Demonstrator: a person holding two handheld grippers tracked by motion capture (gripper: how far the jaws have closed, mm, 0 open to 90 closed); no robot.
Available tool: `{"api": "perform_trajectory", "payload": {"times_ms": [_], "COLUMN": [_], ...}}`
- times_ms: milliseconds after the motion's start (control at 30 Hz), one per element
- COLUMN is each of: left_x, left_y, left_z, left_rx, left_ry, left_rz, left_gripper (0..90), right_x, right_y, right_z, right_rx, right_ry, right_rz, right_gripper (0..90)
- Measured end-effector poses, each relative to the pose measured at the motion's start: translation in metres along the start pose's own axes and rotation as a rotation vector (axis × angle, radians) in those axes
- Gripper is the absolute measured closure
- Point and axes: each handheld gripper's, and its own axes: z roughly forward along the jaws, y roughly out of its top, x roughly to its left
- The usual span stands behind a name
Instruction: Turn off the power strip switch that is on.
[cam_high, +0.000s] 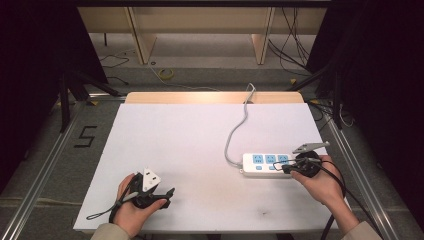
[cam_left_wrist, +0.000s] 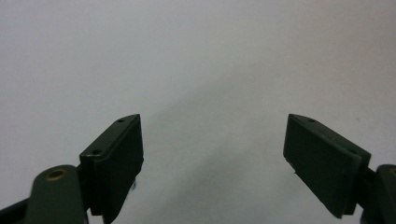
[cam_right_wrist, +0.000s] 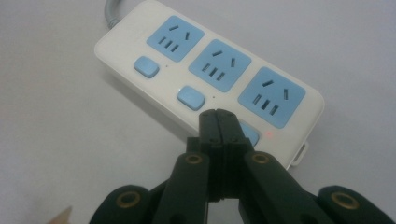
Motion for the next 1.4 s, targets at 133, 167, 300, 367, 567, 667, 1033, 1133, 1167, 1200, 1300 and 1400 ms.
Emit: {"api": "perform_trajectory", "payload": {"times_ms": [133, 167, 300, 367, 567, 667, 1033, 1133, 1167, 1200, 1300, 1400], "left_x": [0.0, 0.0, 0.0, 0.0, 0.0, 0.0, 0.0, 0.0, 0.0, 0.0, 0.0, 0.0], "left_y": [0.0, 0.0, 0.0, 0.0, 0.0, 0.0, 0.0, 0.0, 0.0, 0.0, 0.0, 0.0], "left_z": [0.0, 0.0, 0.0, 0.0, 0.0, 0.0, 0.0, 0.0, 0.0, 0.0, 0.0, 0.0], "left_rx": [-0.001, -0.001, -0.001, -0.001, -0.002, -0.002, -0.002, -0.001, -0.002, -0.002, -0.002, -0.002], "left_ry": [0.001, 0.0, 0.0, 0.0, -0.001, -0.001, -0.001, 0.0, -0.001, -0.001, -0.001, 0.0], "left_rz": [0.001, 0.0, 0.0, 0.0, -0.001, -0.001, 0.0, 0.002, -0.001, 0.0, 0.0, 0.0], "left_gripper": [19.9, 19.9, 19.9, 19.9, 19.9, 19.9, 19.9, 19.9, 19.9, 19.9, 19.9, 19.9], "right_x": [-0.002, -0.002, -0.004, -0.005, -0.007, -0.008, -0.011, -0.012, -0.012, -0.013, -0.014, -0.015], "right_y": [0.0, 0.0, 0.001, 0.001, 0.002, 0.002, 0.004, 0.005, 0.005, 0.005, 0.006, 0.006], "right_z": [0.001, 0.001, 0.002, 0.002, 0.003, 0.003, 0.004, 0.005, 0.005, 0.005, 0.006, 0.006], "right_rx": [0.002, 0.003, 0.007, 0.009, 0.013, 0.016, 0.027, 0.032, 0.033, 0.035, 0.038, 0.041], "right_ry": [-0.002, -0.003, -0.005, -0.008, -0.011, -0.012, -0.019, -0.022, -0.024, -0.024, -0.026, -0.028], "right_rz": [0.003, 0.002, 0.01, 0.01, 0.012, 0.018, 0.026, 0.028, 0.029, 0.031, 0.033, 0.036], "right_gripper": [90.0, 90.0, 90.0, 90.0, 90.0, 90.0, 90.0, 90.0, 90.0, 90.0, 90.0, 90.0]}}
